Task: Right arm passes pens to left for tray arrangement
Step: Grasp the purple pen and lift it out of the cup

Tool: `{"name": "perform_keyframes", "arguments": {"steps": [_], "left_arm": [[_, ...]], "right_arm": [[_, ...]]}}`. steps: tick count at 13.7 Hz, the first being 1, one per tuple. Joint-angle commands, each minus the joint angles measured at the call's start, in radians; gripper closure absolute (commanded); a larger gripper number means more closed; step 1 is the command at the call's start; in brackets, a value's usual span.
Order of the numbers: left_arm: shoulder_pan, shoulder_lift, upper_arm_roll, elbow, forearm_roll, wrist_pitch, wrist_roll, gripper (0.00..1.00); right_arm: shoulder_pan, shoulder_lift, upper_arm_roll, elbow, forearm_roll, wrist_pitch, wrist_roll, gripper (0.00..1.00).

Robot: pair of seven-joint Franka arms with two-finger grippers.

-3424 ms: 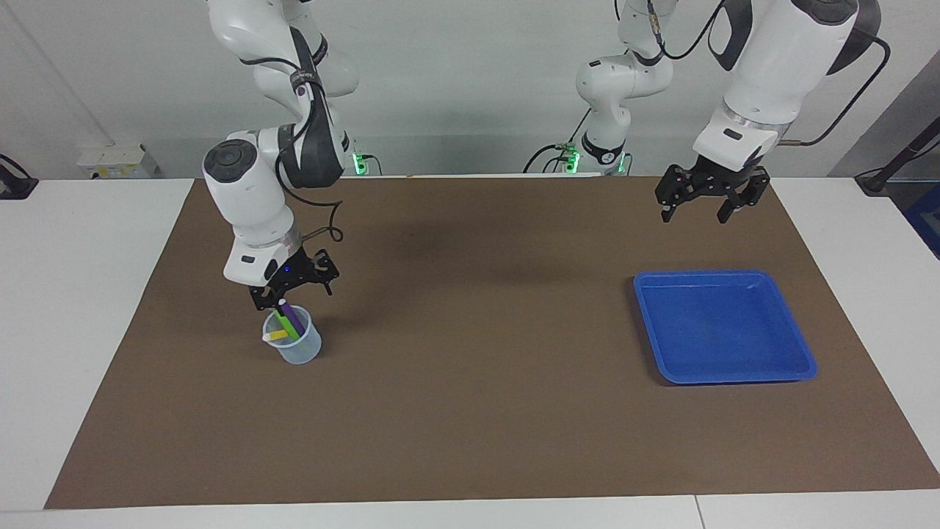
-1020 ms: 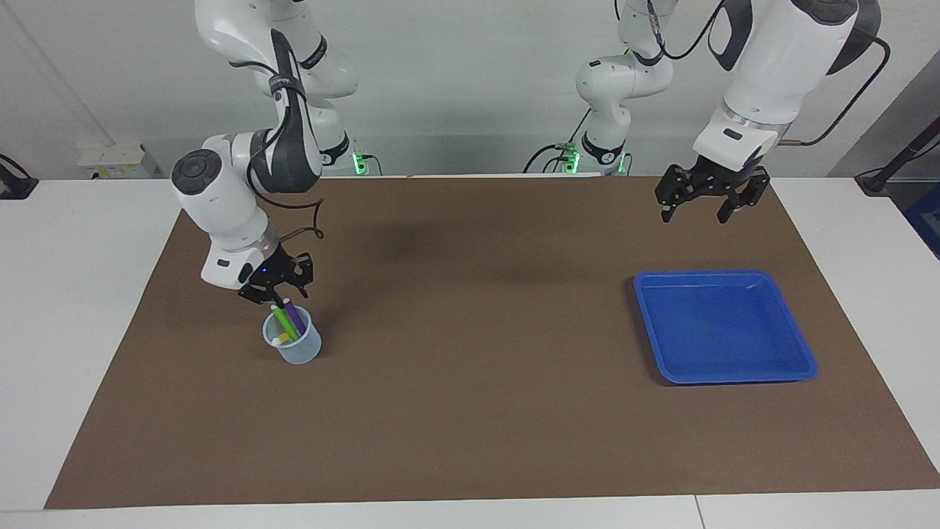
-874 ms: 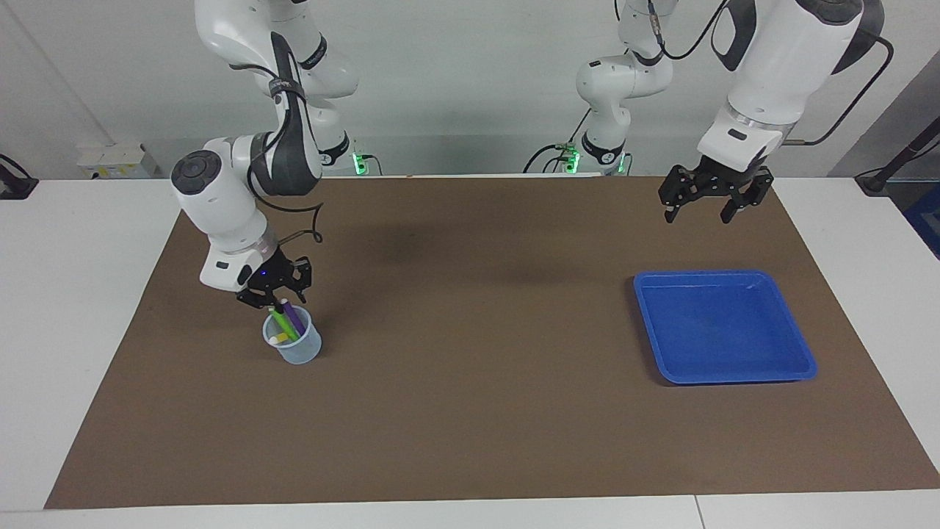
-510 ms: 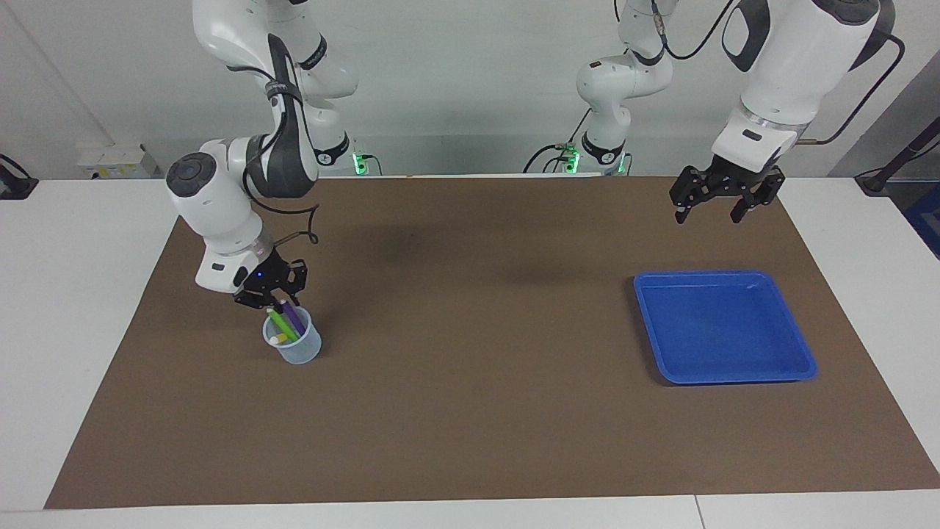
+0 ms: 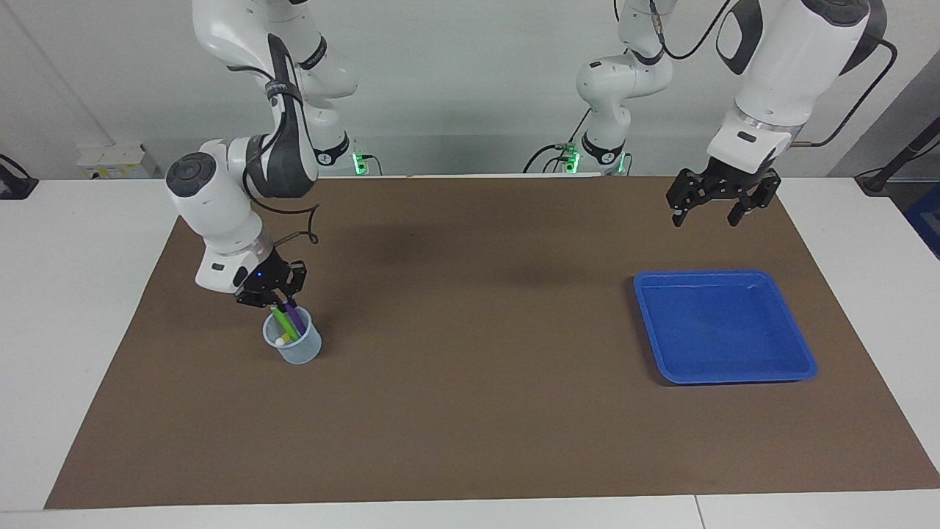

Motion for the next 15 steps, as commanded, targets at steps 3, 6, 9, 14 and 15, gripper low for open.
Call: {"name": "perform_keyframes", "arguments": {"steps": [3,6,9,14,15], "left_arm": [[0.023,-0.079,0.003,-0.137,0.012,0.081,0.002,0.0],[0.037,-0.081,0.003,-0.14,0.012,0.072,0.002,0.0],[0.051,-0.081,0.003,-0.14,0.009,0.045,0.004,0.0],[0.068,-0.078,0.01,-0.101,-0.036,-0.018,0.01,0.0],[0.103,-0.079,0.009,-0.102,-0.066,-0.032,0.016,0.0]], "right_arm": [[0.002,0.012,0.008,0.042,0.034,-0.024,-0.038,1.0],[0.008,0.01,0.019,0.119,0.034,-0.128,-0.033,1.0],[0.016,0.001,0.023,0.203,0.022,-0.237,-0.031,1.0],[0.018,-0.047,0.023,0.254,0.016,-0.348,-0.039,1.0],[0.018,-0.057,0.025,0.26,0.021,-0.369,-0.035,1.0]]}}
